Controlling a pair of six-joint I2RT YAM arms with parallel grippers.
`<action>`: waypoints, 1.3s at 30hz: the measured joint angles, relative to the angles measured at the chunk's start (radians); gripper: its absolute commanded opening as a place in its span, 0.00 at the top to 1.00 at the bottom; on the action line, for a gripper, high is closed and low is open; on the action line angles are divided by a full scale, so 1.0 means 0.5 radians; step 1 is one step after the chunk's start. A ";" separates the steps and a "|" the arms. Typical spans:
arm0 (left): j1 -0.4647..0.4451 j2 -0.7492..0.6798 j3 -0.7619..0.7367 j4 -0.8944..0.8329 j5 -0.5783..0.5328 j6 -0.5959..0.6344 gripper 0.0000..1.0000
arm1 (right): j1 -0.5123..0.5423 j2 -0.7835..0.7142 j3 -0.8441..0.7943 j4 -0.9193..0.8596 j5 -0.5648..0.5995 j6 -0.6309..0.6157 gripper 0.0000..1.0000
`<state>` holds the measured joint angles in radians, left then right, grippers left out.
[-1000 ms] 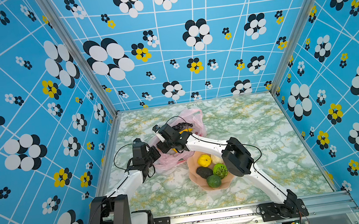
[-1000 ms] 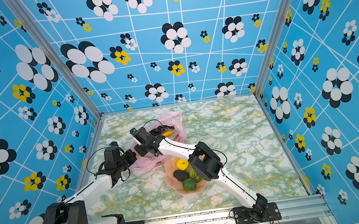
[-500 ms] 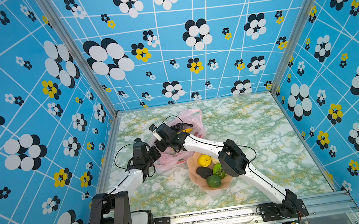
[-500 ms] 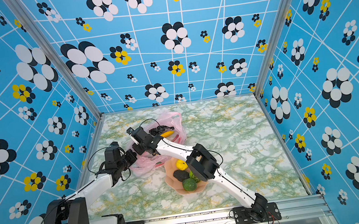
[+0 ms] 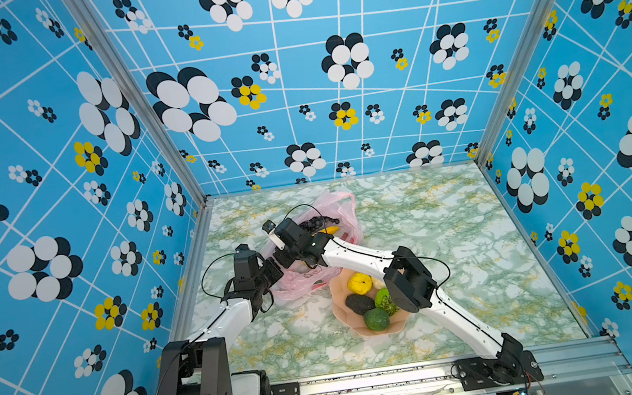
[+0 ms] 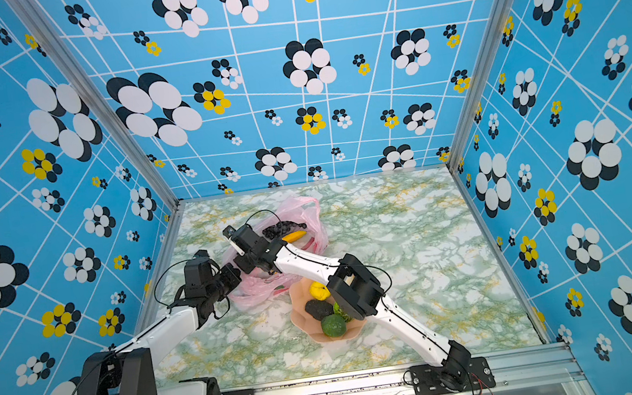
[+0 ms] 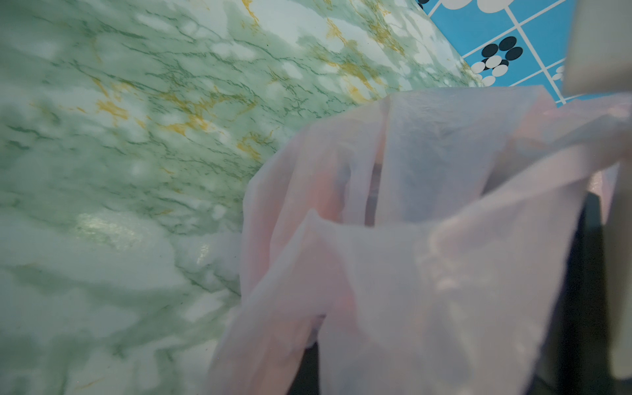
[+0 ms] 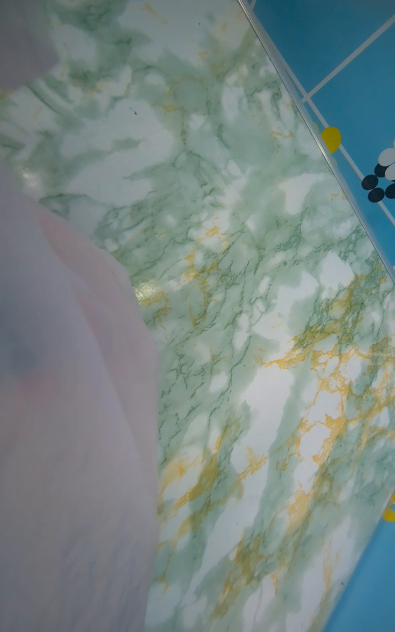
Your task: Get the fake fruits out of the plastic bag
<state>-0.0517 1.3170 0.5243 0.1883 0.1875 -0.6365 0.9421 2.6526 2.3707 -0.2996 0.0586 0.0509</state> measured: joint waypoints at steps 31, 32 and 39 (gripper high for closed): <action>0.000 0.130 0.001 -0.001 0.106 0.002 1.00 | 0.000 -0.656 -0.738 0.043 0.037 0.086 1.00; 0.000 0.130 0.001 -0.001 0.105 0.002 1.00 | 0.002 -0.684 -0.755 0.038 0.040 0.086 1.00; -0.002 0.130 0.005 -0.002 0.105 0.002 1.00 | 0.027 -0.999 -0.938 -0.060 0.089 0.102 1.00</action>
<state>-0.0528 1.3823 0.5270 0.1871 0.2401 -0.6353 0.9558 2.1532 1.9015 -0.3298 0.1032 0.1020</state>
